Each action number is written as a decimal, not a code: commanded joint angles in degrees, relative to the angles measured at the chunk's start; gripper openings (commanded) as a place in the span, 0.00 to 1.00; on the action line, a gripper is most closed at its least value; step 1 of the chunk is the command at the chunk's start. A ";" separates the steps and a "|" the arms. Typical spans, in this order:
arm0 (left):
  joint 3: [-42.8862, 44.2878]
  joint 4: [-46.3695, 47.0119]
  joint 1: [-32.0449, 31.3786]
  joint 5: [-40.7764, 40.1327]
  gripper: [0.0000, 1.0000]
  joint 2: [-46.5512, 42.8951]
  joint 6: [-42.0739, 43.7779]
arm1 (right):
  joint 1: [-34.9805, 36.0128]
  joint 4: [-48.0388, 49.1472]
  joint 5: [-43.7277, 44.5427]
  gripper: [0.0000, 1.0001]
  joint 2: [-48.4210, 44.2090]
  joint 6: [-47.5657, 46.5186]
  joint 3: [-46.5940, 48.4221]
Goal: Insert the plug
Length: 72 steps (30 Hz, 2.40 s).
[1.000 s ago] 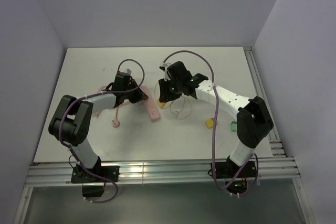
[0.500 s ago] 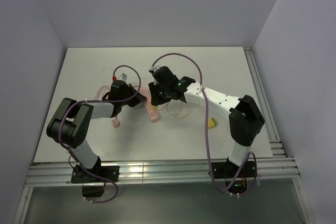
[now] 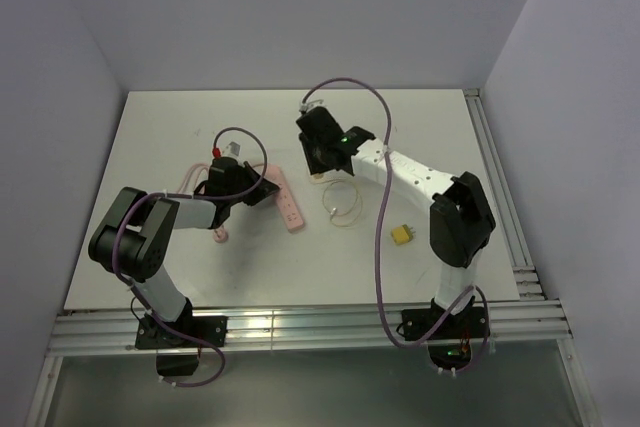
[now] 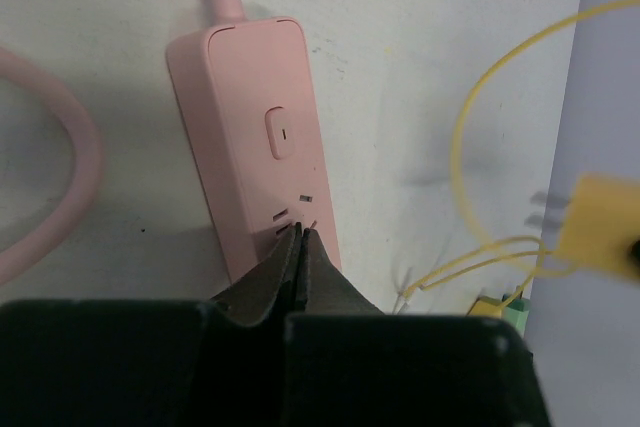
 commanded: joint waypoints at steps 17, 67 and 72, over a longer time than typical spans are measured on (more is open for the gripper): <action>-4.78 -7.57 0.15 3.23 0.00 1.71 1.53 | -7.54 0.27 6.78 0.00 4.45 -14.06 32.33; -6.28 -5.82 0.15 5.07 0.00 0.57 0.38 | 12.85 0.08 3.16 0.00 0.87 12.58 -1.75; -6.45 -5.73 0.15 5.34 0.00 0.40 0.38 | 13.37 0.16 3.42 0.00 1.84 12.66 -1.74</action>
